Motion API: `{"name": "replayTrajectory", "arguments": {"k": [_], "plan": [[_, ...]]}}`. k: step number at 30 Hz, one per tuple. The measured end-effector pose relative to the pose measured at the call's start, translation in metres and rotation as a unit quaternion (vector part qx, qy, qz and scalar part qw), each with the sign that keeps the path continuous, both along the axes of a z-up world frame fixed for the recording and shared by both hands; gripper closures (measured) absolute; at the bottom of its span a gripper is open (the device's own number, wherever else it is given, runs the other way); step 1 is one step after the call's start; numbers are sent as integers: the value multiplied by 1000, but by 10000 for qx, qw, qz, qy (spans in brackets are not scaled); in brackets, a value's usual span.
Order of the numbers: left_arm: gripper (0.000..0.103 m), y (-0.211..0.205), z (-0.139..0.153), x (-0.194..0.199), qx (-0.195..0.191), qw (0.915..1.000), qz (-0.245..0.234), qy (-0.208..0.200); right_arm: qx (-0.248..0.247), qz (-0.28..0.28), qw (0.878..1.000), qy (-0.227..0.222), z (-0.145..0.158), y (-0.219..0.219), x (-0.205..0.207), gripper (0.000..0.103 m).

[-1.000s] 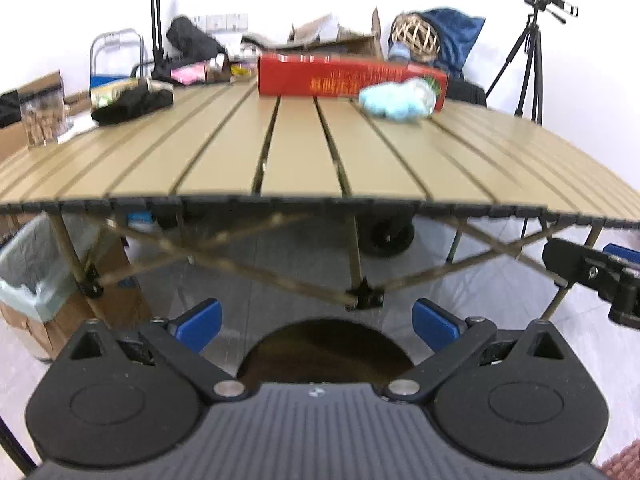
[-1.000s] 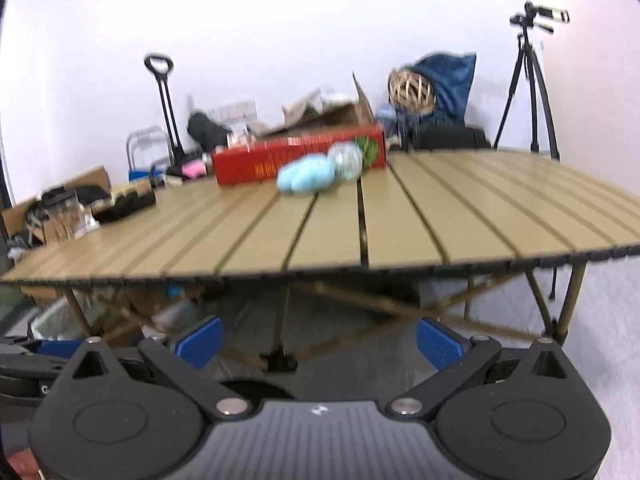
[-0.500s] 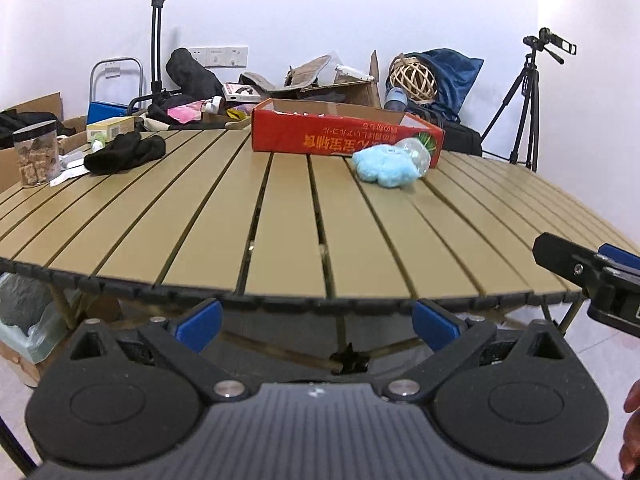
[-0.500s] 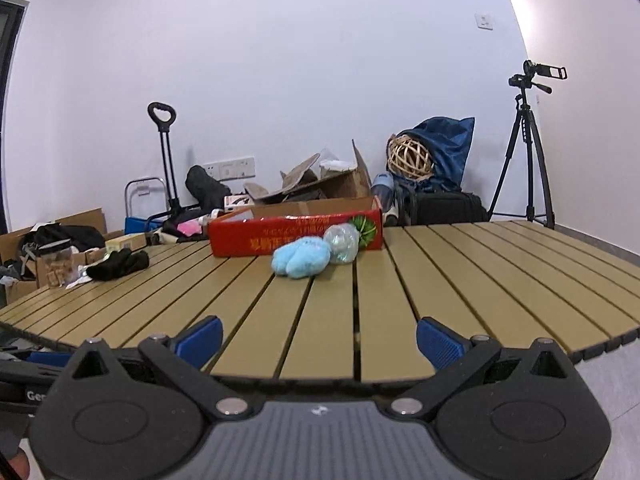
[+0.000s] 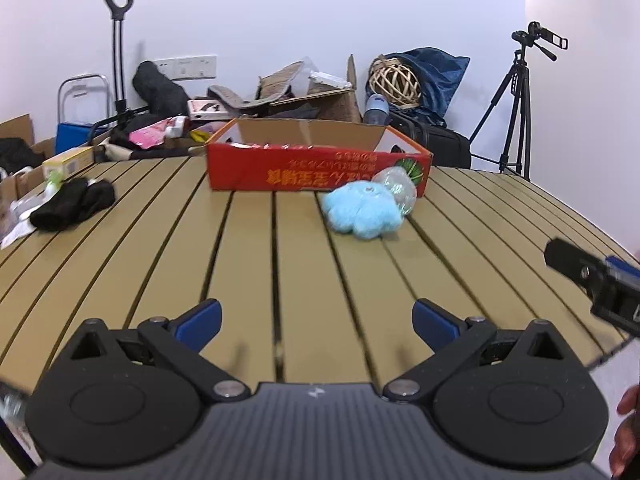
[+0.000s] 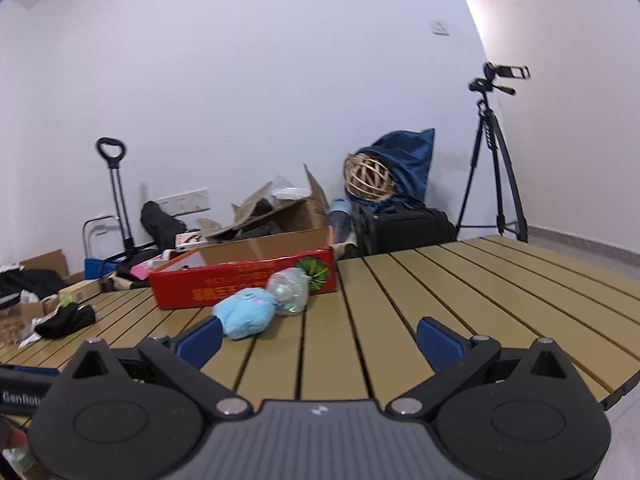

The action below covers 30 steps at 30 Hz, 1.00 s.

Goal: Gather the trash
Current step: 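Grasp the light blue fluffy plush monster with the left tool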

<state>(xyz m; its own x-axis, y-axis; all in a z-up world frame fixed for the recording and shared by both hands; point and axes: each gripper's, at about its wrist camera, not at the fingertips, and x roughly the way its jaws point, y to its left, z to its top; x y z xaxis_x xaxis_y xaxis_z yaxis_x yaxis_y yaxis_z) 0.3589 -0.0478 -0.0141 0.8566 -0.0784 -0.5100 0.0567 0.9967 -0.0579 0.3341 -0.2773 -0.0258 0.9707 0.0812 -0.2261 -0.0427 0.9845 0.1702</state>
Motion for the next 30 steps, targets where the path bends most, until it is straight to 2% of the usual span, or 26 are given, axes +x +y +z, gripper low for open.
{"name": "replayTrajectory", "arguments": {"k": [7, 11, 15, 23, 27, 30], "plan": [[0, -24, 12, 53, 39, 9992, -326, 241, 70, -288, 9996, 1, -4, -18, 26, 0], [0, -43, 15, 85, 235, 9984, -412, 294, 137, -432, 9990, -21, -3, -29, 42, 0], [0, -59, 9, 117, 397, 9971, -442, 472, 419, -548, 9976, 61, -1, -47, 59, 0], [0, -76, -4, 169, 741, 9952, -206, 606, 913, -825, 9916, 388, -7, -82, 90, 0], [0, -82, -11, 192, 940, 9933, -60, 674, 1000, -928, 9894, 500, -14, -90, 97, 0], [0, -79, -18, 205, 851, 9928, 32, 844, 1045, -929, 9885, 578, -18, -93, 102, 0]]}}
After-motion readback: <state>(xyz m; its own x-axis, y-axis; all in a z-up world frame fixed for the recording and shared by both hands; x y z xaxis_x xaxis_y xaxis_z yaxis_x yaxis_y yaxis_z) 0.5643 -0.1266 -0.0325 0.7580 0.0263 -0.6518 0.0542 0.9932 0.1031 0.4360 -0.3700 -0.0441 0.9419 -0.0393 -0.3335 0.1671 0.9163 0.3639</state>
